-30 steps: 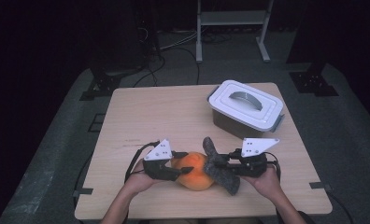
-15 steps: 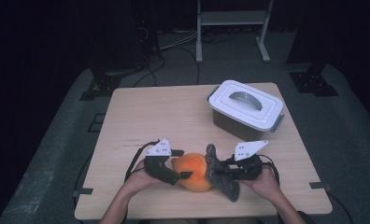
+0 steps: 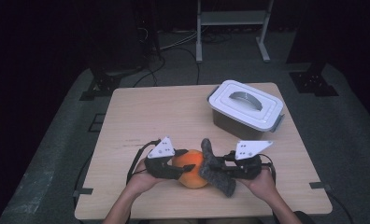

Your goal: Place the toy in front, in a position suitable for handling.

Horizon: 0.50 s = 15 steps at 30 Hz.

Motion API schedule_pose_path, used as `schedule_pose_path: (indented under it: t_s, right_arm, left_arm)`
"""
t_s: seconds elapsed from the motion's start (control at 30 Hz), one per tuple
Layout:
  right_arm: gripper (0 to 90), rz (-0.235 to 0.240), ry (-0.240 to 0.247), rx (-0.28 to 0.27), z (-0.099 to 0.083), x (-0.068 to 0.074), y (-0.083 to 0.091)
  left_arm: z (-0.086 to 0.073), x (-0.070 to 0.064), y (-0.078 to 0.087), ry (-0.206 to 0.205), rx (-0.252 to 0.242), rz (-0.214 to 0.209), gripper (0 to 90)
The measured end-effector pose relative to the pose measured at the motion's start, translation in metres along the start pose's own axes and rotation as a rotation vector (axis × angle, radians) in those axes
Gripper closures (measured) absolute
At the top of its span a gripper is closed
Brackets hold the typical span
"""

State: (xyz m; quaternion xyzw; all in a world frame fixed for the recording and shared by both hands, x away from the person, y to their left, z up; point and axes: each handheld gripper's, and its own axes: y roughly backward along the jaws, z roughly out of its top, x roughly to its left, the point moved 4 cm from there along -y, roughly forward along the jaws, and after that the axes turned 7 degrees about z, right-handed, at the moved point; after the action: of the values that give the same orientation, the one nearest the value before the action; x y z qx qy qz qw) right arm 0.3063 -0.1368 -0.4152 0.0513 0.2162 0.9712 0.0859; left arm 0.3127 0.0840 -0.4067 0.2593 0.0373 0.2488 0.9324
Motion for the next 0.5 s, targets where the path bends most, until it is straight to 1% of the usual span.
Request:
schedule_pose_path:
  t_s: [0.03, 0.1, 0.13, 0.17, 0.2, 0.23, 0.27, 0.33, 0.47, 0.5]
  right_arm:
    - [72.2, -0.001, -0.003, 0.026, -0.005, -0.001, -0.004]
    - [72.2, 0.012, -0.02, 0.027, -0.009, -0.002, -0.007]
    - [72.2, 0.012, -0.02, 0.027, -0.009, -0.002, -0.007]
    - [72.3, 0.008, -0.021, 0.03, -0.01, -0.003, -0.007]
    - [72.2, -0.002, -0.025, 0.042, -0.011, -0.004, -0.006]
    - [72.2, -0.002, -0.034, 0.041, -0.013, -0.006, -0.006]
    - [72.2, -0.001, -0.038, 0.038, -0.014, -0.007, -0.006]
    - [72.1, -0.003, -0.05, 0.045, -0.016, -0.009, -0.006]
    - [72.0, 0.006, -0.078, 0.064, -0.022, -0.013, -0.008]
    - [71.8, 0.007, -0.081, 0.065, -0.023, -0.014, -0.008]
  left_arm:
    - [-0.001, 0.0, -0.001, 0.0, 0.006, -0.005, 40.6]
    - [-0.002, 0.001, -0.001, 0.006, -0.004, -0.016, 35.1]
    - [-0.002, 0.001, -0.001, 0.006, -0.004, -0.016, 33.0]
    - [-0.001, 0.003, 0.0, 0.008, -0.016, -0.018, 33.0]
    - [-0.001, 0.005, 0.001, 0.006, -0.016, -0.012, 27.2]
    - [-0.003, 0.008, 0.0, -0.005, 0.019, 0.008, 16.9]
    - [-0.005, 0.01, 0.0, -0.001, 0.031, 0.015, 15.0]
    - [-0.009, 0.014, 0.001, 0.024, 0.02, -0.001, 14.6]
    - [-0.016, 0.019, -0.001, 0.066, 0.016, -0.039, 14.7]
    - [-0.017, 0.019, -0.001, 0.075, 0.018, -0.059, 16.3]
